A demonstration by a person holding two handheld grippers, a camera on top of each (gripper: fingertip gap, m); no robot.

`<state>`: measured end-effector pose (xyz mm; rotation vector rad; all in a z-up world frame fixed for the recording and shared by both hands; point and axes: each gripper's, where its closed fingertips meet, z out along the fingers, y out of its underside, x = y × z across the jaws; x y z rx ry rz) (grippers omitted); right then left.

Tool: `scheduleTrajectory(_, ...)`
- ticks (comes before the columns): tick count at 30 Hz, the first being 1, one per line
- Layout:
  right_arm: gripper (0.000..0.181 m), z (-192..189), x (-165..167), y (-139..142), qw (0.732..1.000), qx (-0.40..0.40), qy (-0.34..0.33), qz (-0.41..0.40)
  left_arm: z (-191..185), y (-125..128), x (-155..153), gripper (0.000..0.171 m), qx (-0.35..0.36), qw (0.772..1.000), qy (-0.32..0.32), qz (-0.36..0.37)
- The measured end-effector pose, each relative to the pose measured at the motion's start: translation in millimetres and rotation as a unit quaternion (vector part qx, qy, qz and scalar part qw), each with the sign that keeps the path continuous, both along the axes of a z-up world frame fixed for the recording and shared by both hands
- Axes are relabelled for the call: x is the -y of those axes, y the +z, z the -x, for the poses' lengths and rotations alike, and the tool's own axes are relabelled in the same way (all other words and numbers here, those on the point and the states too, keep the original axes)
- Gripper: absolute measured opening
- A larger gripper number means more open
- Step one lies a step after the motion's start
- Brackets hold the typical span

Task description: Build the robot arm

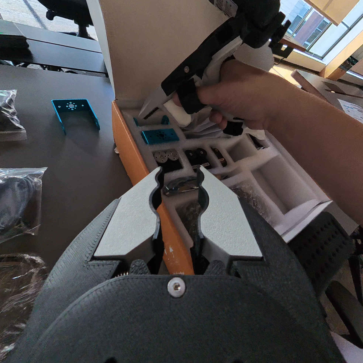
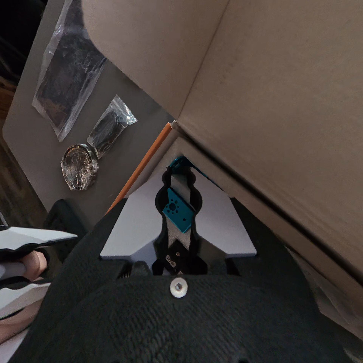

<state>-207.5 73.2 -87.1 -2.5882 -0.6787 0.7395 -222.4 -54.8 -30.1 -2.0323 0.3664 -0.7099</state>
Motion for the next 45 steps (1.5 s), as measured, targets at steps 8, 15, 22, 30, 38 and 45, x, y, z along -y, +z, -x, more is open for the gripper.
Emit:
scheduleTrajectory(8,0.020,3.6,-0.9,-6.3,0.998,0.044,-0.030,0.020,-6.2,6.7,-10.8,0.040,-0.003,1.000,0.004,0.000)
scheduleTrajectory(15,0.021,4.8,-2.2,1.8,0.996,0.058,-0.056,0.048,18.5,-2.9,-11.0,0.055,-0.013,0.999,0.037,0.016)
scheduleTrajectory(22,0.020,3.4,-1.4,-5.0,0.991,0.074,-0.075,0.079,18.2,-21.9,-11.8,0.053,-0.020,0.998,0.035,0.044)
scheduleTrajectory(30,0.005,10.8,1.5,-6.1,0.990,0.057,-0.079,0.097,-1.5,-23.9,-8.9,0.050,-0.034,0.999,0.011,0.039)
scheduleTrajectory(38,0.004,9.7,1.0,-7.0,0.990,0.069,-0.082,0.087,-17.4,-38.8,-2.7,0.016,-0.138,0.990,-0.004,0.016)
scheduleTrajectory(45,0.003,11.1,-0.6,-9.4,0.991,0.090,-0.062,0.072,-29.3,-31.3,-9.5,0.019,-0.154,0.988,-0.020,0.006)
